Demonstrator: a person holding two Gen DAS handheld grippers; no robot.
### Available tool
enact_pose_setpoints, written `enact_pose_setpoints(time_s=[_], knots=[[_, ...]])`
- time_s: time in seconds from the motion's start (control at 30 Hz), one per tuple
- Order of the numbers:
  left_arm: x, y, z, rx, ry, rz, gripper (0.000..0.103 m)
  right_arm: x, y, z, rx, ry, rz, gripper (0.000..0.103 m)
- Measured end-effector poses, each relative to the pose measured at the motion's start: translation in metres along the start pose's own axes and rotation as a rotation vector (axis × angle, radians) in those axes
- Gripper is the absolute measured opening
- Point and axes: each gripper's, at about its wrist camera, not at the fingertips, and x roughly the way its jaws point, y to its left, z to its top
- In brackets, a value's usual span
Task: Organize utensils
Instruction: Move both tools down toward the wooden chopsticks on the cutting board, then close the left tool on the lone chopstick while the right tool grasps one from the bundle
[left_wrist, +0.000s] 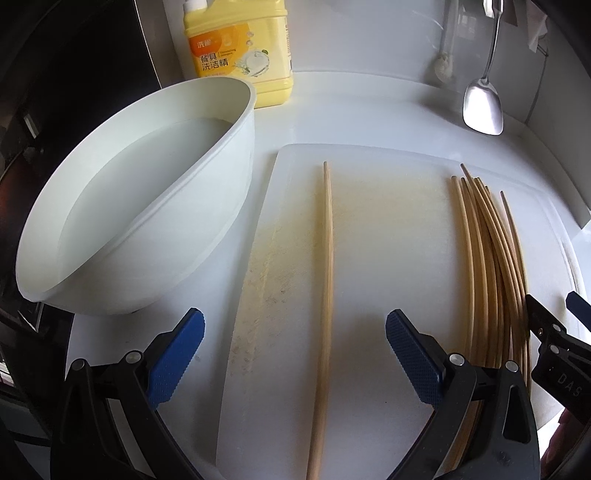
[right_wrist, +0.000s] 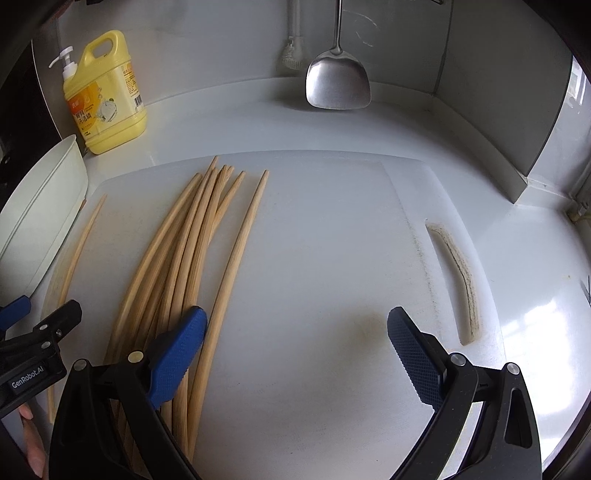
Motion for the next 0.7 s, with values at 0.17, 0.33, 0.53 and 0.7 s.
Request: enact_pose_setpoints(time_s=[0.17,0.33,0.53,0.7], knots=[[0.000,-0.003,0.001,-0.003,-0.005,-0.004,0.097,-0.001,0.000,-0.001,-0.019,-0.009,0.008,0.094],[0.000,-0.012,0.003,0.014,-0.016,-0.011,0.096,-0.003,-0.005,-0.004,-0.027,-0.030,0.021,0.088],[0.000,-0.021,0.010,0.023,-0.022,-0.048,0.083,-0.005,0.001,-0.003,-0.051,-0.047,0.045,0.072],[0.003,-0.023,0.015,-0.006,-0.008,-0.098,0.067,-0.006,0.006,-0.004,-0.065,-0.057,0.055,0.063]])
